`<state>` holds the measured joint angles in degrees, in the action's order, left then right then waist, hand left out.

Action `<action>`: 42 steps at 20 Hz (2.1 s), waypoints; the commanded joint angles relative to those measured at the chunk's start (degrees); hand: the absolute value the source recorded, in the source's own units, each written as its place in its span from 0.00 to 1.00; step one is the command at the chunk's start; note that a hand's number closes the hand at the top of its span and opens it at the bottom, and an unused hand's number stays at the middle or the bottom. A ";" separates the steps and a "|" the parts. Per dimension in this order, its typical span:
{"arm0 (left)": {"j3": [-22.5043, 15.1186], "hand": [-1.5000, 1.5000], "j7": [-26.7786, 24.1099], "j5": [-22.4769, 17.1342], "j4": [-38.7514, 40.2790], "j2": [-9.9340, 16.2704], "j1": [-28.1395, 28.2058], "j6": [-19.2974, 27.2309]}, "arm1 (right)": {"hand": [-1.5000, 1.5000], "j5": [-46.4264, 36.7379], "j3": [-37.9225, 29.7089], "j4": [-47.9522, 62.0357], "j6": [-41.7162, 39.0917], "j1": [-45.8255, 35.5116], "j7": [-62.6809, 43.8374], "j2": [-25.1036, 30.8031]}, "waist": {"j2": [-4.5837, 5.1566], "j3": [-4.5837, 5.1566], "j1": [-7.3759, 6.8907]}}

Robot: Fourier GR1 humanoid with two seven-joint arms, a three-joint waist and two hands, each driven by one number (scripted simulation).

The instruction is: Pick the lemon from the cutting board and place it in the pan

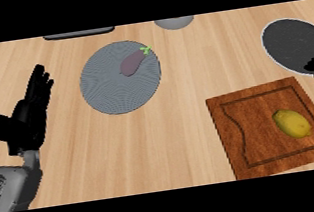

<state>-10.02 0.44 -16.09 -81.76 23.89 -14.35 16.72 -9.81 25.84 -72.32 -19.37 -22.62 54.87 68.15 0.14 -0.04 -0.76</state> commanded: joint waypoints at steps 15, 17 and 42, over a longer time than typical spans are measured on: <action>4.44 0.50 -0.89 1.51 4.26 -1.27 -2.40 -3.98 | 0.00 -15.66 7.69 12.06 -0.70 -6.59 7.94 -10.30 | 0.13 0.03 0.19; 4.23 0.50 3.50 0.92 -2.50 0.42 0.31 -4.42 | 0.00 -16.37 8.00 10.44 -0.38 -5.19 7.17 -9.48 | -0.16 0.02 0.14; 8.33 0.50 1.99 7.28 -3.67 -5.11 3.59 -7.50 | 0.00 -41.69 3.64 13.29 6.84 -3.41 -0.91 -22.84 | -0.12 0.03 0.34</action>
<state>-2.87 2.87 -8.91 -83.87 18.31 -12.45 10.86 -47.30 29.72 -61.77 -13.11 -26.35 52.28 48.09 -0.01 0.02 -0.21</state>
